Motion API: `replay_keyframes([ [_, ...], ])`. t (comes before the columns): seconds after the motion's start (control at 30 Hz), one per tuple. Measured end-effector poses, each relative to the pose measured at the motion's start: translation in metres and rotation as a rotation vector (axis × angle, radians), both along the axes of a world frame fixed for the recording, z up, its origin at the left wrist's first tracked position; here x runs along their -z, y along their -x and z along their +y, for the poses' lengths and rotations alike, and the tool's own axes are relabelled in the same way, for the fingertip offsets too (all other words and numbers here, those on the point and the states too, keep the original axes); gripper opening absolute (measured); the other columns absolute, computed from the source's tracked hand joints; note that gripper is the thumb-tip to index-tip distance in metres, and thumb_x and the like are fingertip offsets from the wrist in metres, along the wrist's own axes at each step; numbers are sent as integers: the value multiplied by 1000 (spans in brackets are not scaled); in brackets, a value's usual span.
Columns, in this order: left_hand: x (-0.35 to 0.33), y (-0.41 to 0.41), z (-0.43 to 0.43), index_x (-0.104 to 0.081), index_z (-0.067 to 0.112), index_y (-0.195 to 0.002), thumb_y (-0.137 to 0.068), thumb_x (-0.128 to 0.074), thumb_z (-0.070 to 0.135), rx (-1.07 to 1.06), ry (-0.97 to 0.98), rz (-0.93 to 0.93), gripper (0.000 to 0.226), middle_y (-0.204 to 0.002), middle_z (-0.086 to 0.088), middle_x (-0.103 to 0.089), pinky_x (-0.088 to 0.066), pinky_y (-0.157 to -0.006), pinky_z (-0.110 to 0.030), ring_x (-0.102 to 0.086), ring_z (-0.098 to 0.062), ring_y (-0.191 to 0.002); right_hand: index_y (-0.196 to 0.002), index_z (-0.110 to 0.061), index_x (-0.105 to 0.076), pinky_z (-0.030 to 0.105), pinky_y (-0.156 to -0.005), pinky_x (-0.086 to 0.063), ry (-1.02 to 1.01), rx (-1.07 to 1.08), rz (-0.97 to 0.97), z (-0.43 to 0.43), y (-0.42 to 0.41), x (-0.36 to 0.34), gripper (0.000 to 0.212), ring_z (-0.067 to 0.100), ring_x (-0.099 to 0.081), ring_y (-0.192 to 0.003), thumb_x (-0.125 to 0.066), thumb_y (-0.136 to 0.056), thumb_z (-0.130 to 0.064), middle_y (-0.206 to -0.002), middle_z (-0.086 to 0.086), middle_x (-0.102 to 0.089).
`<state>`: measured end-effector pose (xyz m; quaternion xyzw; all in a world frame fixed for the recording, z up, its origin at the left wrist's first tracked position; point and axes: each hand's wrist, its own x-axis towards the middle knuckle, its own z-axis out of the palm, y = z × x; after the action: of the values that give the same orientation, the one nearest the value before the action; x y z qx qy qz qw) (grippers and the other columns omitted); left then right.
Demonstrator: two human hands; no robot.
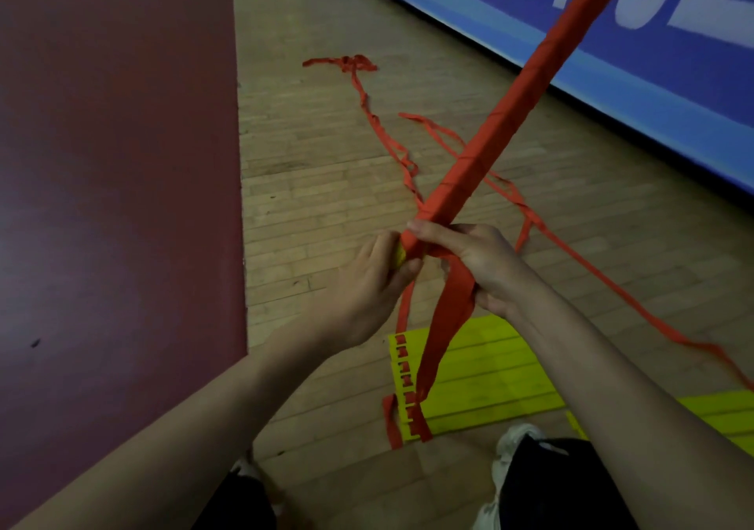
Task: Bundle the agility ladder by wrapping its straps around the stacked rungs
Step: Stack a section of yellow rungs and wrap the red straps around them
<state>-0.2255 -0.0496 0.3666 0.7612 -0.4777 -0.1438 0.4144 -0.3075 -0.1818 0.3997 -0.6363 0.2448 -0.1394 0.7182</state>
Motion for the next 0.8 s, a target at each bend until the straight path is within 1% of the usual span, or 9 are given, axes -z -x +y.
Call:
replay_keyframes([
  [0.1, -15, 0, 5, -42, 6, -122, -94, -52, 34, 24, 47, 534, 41, -100, -20, -58, -54, -68, -41, -60, -24, -72, -77, -6, -65, 11, -37, -30, -70, -38, -30, -1, 1, -2, 12, 1, -45, -34, -69, -84, -15, -43, -10, -53],
  [0.2, -20, -1, 10, -50, 7, -119, -86, -47, 48, 93, 37, 982, 52, -97, -11, -64, -54, -59, -30, -61, -21, -65, -73, -11, -69, 18, -38, -22, -96, -75, -43, -5, 2, -3, 20, 3, -33, -37, -76, -64, -28, -53, -4, -52],
  [0.3, -16, 1, 10, -59, 9, -103, -81, -44, 56, 162, 34, 1274, 54, -80, -3, -65, -48, -45, -20, -57, -12, -52, -75, -11, -68, 18, -38, -21, -116, -115, -67, -6, 2, -2, 23, 3, -30, -37, -74, -60, -28, -55, -2, -49],
  [0.4, -8, -1, 7, -59, 7, -97, -69, -73, 54, 246, 157, 1464, 57, -70, 1, -58, -36, -34, -13, -47, -5, -43, -74, -9, -66, 20, -38, -18, -124, -148, -102, -10, 2, -3, 26, 3, -29, -35, -75, -58, -27, -59, 4, -37],
  [0.47, -5, -2, 4, -55, 7, -96, -55, -88, 49, 284, 208, 1483, 67, -68, 2, -55, -29, -32, -10, -45, -3, -41, -69, -12, -70, 22, -40, -17, -112, -176, -99, -15, 3, -3, 15, 4, -29, -35, -73, -62, -25, -59, 3, -33],
  [0.53, -2, -1, 2, -53, 8, -96, -51, -89, 52, 266, 217, 1405, 72, -67, 3, -55, -26, -31, -9, -45, -3, -41, -67, -14, -74, 23, -41, -19, -61, -235, -85, -19, 7, -4, 9, 4, -31, -37, -72, -66, -23, -56, 1, -33],
  [0.63, -3, 0, 0, -53, 8, -93, -49, -88, 56, 228, 240, 1293, 74, -65, 3, -55, -20, -32, -10, -44, -3, -39, -78, -8, -67, 13, -41, -31, 21, -322, -66, -24, 12, -4, 9, 0, -45, -38, -62, -83, -2, -47, -9, -50],
  [0.7, -4, -2, -2, -57, 9, -87, -50, -87, 56, 221, 264, 1230, 67, -64, 1, -55, -19, -31, -11, -44, -4, -38, -81, -7, -61, 8, -44, -37, 56, -308, -29, -26, 14, -4, 16, -4, -52, -41, -56, -86, 8, -46, -10, -57],
  [0.8, -8, -5, -1, -67, 15, -75, -61, -79, 52, 228, 297, 1114, 41, -66, 0, -58, -21, -31, -10, -47, -6, -40, -79, -12, -66, 10, -47, -37, 129, -265, 14, -31, 13, 2, 8, -4, -51, -45, -67, -78, -4, -52, -11, -61],
])
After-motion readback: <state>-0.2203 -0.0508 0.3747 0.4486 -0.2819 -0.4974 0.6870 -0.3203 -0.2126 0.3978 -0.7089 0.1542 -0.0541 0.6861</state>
